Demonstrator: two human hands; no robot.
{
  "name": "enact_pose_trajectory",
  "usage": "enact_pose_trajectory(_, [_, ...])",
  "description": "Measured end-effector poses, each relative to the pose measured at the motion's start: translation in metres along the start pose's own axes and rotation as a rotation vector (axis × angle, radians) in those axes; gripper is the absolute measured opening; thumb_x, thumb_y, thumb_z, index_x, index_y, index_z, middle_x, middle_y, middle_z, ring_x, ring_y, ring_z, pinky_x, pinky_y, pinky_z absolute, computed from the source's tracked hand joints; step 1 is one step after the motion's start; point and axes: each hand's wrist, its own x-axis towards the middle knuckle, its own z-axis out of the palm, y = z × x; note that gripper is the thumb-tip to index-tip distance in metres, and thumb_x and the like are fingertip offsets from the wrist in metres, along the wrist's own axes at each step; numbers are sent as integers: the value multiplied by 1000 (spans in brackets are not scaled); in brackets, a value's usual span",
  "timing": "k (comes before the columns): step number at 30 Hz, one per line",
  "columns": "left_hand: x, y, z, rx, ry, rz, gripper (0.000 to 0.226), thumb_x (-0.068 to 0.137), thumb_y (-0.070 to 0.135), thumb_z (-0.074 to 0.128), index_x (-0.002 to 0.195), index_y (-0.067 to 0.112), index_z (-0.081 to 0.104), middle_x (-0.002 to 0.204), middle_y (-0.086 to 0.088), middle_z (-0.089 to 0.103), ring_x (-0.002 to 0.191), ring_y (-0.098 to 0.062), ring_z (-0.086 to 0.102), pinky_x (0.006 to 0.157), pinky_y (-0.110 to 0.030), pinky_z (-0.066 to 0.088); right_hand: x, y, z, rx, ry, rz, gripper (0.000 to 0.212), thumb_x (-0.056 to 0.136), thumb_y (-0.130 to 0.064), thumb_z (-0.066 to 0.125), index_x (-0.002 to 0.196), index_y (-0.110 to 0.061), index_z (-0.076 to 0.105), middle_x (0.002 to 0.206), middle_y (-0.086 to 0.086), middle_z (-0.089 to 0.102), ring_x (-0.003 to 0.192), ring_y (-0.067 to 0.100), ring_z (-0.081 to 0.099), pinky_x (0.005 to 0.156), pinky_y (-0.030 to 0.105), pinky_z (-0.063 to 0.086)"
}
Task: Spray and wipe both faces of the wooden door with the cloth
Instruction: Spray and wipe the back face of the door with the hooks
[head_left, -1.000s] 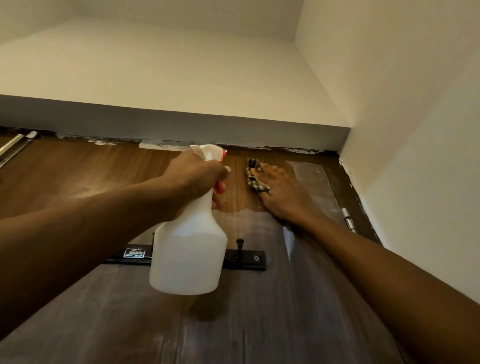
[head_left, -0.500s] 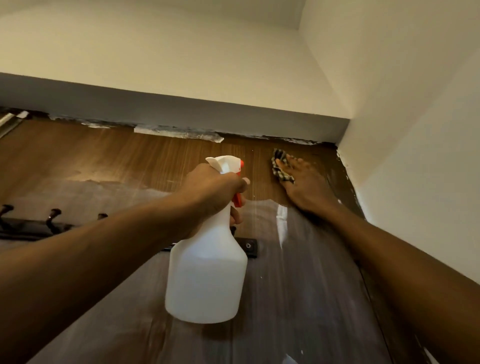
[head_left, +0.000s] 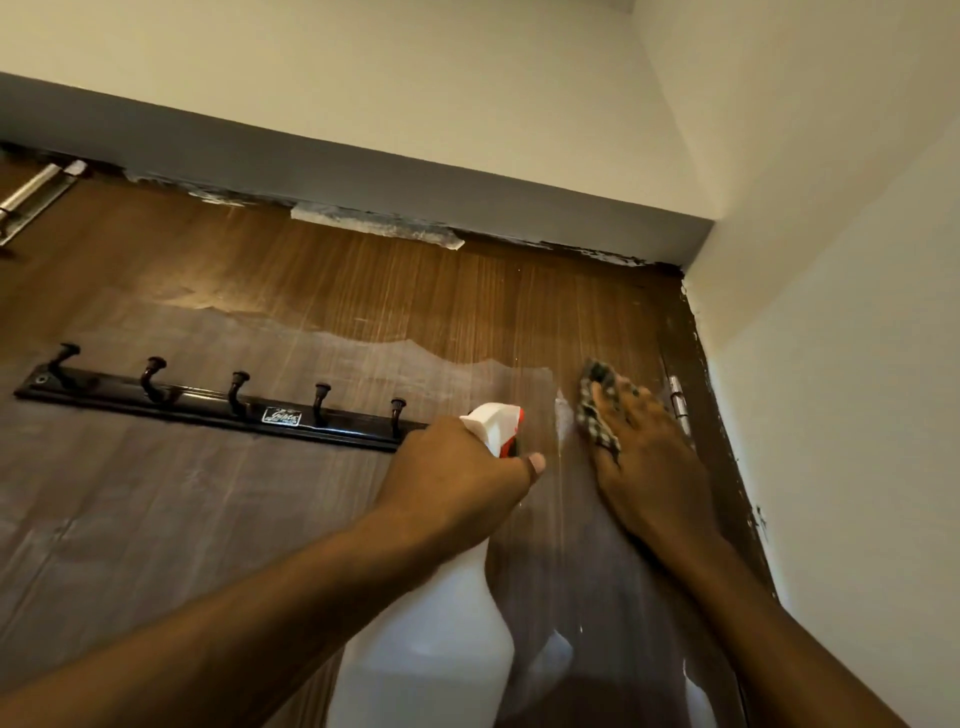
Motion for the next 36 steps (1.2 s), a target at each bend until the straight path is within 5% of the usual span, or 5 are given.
enact_pose_trajectory(6, [-20, -13, -8, -85, -83, -65, 52, 82, 42, 65, 128, 23, 52, 95, 1, 64, 81, -9, 59, 60, -20, 43, 27, -2, -4, -86, -21, 130, 56, 105, -41, 32, 157, -31, 16, 166, 1, 14, 153, 25, 7, 125, 50, 6])
enact_pose_trajectory(14, [-20, -23, -52, -266, -2, -37, 47, 86, 36, 62, 130, 24, 47, 85, -9, 69, 57, -21, 65, 53, -30, 51, 15, -2, -23, 3, -263, -571, 50, 101, -55, 23, 148, -43, 28, 159, -22, 12, 150, -1, 2, 123, 26, 1])
enact_pose_trajectory(21, [-30, -48, -94, -214, 54, -54, 56, 87, 35, 61, 138, 24, 39, 85, -7, 69, 54, -18, 63, 57, -33, 54, 61, -32, -14, -77, -215, -350, 51, 95, -54, 22, 144, -47, 9, 164, -8, 8, 153, 19, 7, 122, 39, 2])
enact_pose_trajectory(30, [-40, -76, -123, -192, 72, -48, 58, 88, 38, 59, 140, 27, 37, 86, -4, 69, 52, -15, 64, 55, -29, 49, 101, -52, -30, -324, -524, -961, 74, 102, -28, 47, 148, -61, -1, 162, -21, -12, 149, 5, -23, 118, 32, -12])
enact_pose_trajectory(36, [-44, -96, -149, -129, 62, -105, 52, 88, 40, 58, 135, 24, 42, 81, -1, 68, 51, -12, 64, 53, -26, 48, 110, -75, -16, -386, -468, -652, 72, 101, -30, 42, 147, -56, -8, 164, -14, -14, 151, 12, -13, 124, 50, 13])
